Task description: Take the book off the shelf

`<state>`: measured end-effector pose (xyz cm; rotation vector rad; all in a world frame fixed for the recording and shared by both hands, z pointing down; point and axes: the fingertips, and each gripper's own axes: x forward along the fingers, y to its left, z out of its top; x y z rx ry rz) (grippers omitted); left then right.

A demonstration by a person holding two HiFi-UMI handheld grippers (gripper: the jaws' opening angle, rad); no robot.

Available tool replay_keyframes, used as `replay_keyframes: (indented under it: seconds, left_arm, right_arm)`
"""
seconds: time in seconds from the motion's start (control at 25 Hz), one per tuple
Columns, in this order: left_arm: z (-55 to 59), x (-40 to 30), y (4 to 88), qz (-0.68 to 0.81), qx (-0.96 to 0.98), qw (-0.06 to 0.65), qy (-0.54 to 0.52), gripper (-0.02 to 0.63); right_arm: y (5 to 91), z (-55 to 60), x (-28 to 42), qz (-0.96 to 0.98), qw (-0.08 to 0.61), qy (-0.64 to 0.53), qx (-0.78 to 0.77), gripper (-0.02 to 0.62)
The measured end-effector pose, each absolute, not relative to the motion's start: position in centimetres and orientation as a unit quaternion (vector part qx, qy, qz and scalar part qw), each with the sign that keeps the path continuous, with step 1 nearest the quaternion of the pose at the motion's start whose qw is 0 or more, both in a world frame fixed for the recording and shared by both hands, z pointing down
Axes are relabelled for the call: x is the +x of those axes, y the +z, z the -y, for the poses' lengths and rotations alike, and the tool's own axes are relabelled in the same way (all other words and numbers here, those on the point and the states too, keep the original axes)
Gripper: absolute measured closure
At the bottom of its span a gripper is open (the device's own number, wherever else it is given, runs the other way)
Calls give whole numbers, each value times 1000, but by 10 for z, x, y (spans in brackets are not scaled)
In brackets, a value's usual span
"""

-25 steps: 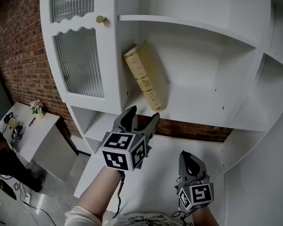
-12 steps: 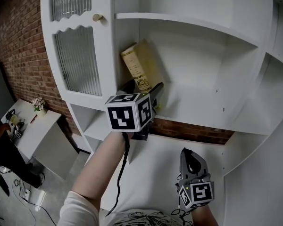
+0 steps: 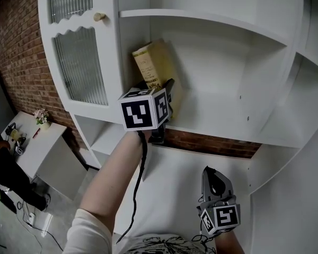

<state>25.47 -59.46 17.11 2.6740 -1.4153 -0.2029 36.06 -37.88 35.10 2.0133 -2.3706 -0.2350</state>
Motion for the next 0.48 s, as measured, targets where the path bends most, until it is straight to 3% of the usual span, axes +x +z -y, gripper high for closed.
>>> replay_keyframes:
  seconds: [0.24, 0.48]
  left_arm:
    - [573, 264, 171, 460, 884, 41, -75, 382]
    - [541, 260, 168, 462, 882, 21, -93, 394]
  right_arm:
    - [355, 365, 364, 761, 16, -66, 646, 594]
    - [362, 348, 368, 761, 19, -58, 646, 594]
